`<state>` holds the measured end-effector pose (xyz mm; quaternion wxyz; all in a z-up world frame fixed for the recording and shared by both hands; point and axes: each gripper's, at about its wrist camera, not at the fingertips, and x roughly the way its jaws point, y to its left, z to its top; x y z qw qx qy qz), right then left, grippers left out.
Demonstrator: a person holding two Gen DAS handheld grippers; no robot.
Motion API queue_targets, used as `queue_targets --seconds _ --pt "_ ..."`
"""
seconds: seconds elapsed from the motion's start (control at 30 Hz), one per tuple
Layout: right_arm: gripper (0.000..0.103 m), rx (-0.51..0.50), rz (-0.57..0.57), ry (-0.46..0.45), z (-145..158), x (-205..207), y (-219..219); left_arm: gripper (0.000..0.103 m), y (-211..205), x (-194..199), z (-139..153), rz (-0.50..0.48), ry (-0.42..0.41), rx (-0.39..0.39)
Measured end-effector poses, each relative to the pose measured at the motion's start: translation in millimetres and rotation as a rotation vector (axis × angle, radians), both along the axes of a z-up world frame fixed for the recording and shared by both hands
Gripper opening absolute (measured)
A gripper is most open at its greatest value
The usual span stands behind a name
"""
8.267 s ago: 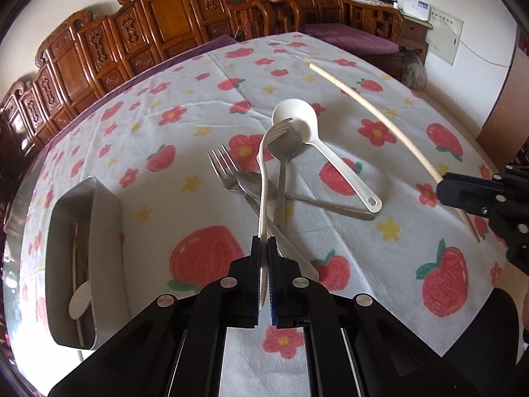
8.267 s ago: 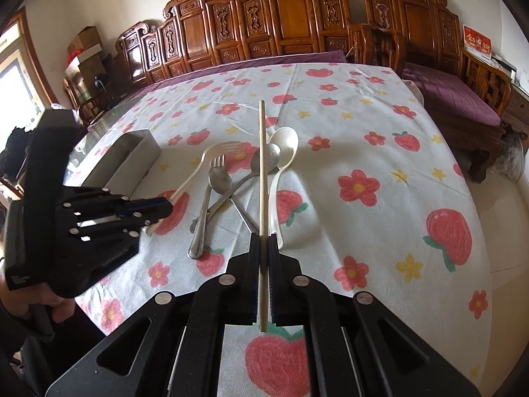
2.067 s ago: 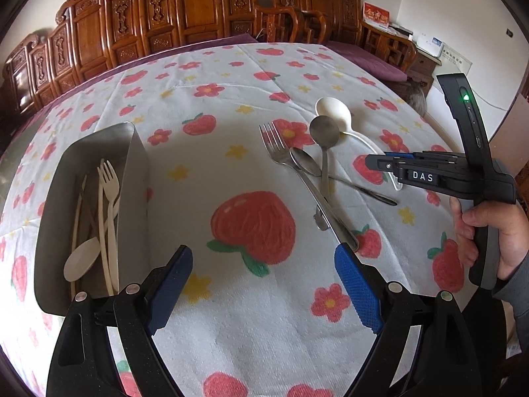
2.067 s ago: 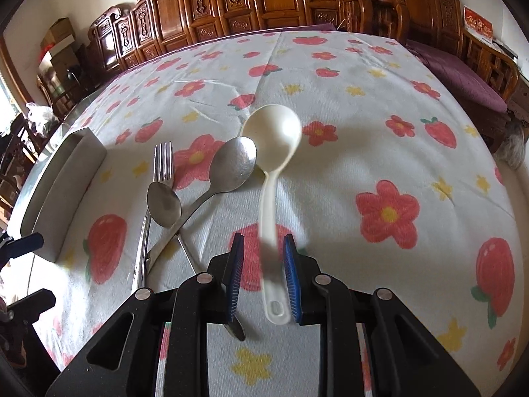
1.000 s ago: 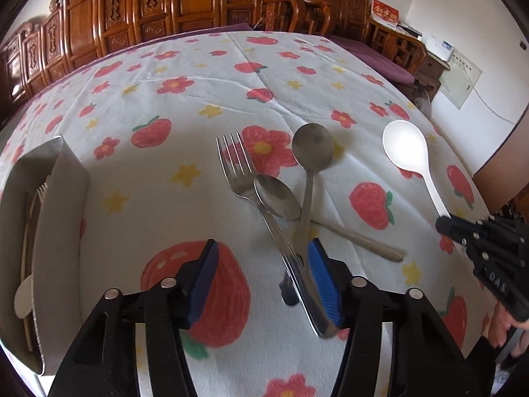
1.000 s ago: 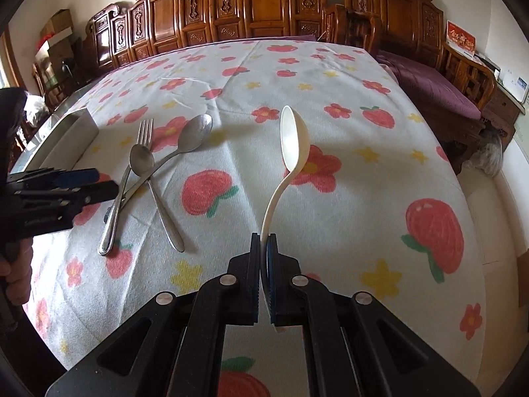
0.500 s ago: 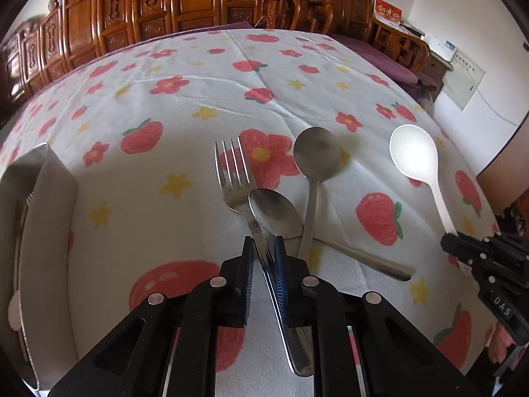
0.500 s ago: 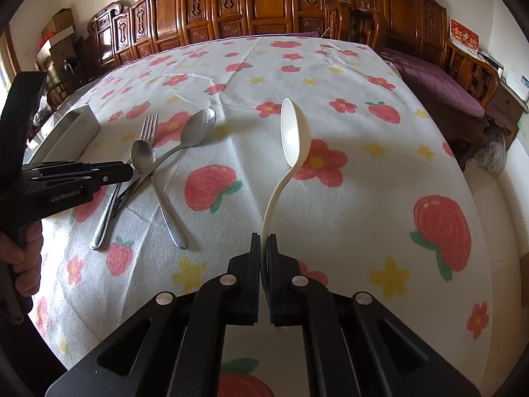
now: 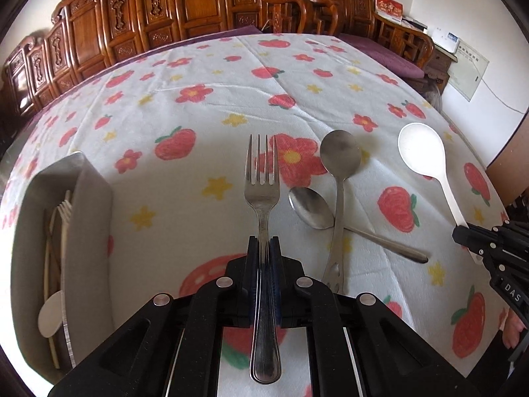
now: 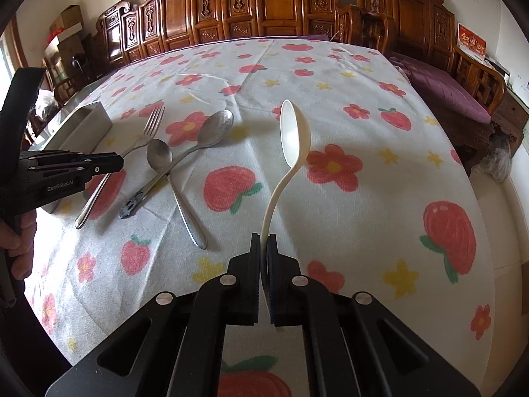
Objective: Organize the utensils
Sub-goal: 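Carry the steel fork into the box and open the left gripper while the right holds the spoon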
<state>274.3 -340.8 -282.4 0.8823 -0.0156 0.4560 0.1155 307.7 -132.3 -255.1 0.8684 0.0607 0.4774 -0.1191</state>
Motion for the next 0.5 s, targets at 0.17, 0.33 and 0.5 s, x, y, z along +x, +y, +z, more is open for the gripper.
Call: queue_targets --seconds 0.17,0.33,0.5 --pt "0.005 0.012 0.019 -0.024 13 -3 9 0.006 9 -11 20 -0.008 -0.043 0.012" --pt "0.005 0.012 0.042 -0.053 29 -5 22 0.006 25 -18 43 0.000 -0.074 -0.002" --pt "0.005 0.010 0.053 -0.064 40 -6 35 0.006 41 -27 63 0.004 -0.104 -0.003"
